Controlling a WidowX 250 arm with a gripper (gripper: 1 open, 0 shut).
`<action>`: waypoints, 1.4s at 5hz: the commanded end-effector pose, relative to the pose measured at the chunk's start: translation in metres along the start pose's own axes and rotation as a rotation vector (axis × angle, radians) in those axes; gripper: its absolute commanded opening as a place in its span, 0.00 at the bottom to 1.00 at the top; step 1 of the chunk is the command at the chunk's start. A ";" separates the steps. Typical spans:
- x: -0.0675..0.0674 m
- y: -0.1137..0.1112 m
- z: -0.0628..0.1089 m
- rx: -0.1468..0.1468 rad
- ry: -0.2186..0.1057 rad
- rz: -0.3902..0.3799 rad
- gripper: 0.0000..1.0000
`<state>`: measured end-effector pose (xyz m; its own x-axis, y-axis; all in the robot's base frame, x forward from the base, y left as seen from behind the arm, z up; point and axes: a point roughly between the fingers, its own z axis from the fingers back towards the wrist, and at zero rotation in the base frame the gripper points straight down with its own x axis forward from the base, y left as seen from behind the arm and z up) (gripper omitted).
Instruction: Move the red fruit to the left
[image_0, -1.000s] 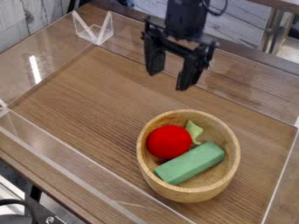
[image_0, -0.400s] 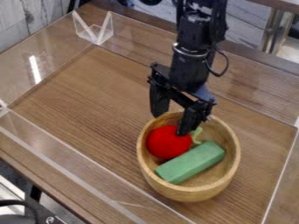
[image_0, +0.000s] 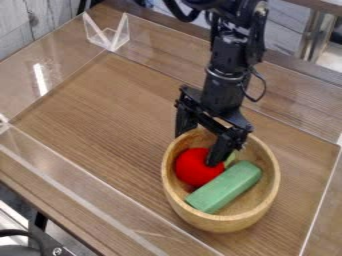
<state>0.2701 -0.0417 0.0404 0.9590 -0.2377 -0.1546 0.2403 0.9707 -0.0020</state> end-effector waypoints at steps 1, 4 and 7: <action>0.006 -0.009 0.004 0.000 -0.047 0.003 1.00; -0.003 0.012 0.003 -0.020 -0.042 0.035 1.00; -0.016 -0.004 -0.014 -0.012 -0.018 -0.011 1.00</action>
<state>0.2544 -0.0398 0.0276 0.9591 -0.2472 -0.1379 0.2470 0.9688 -0.0189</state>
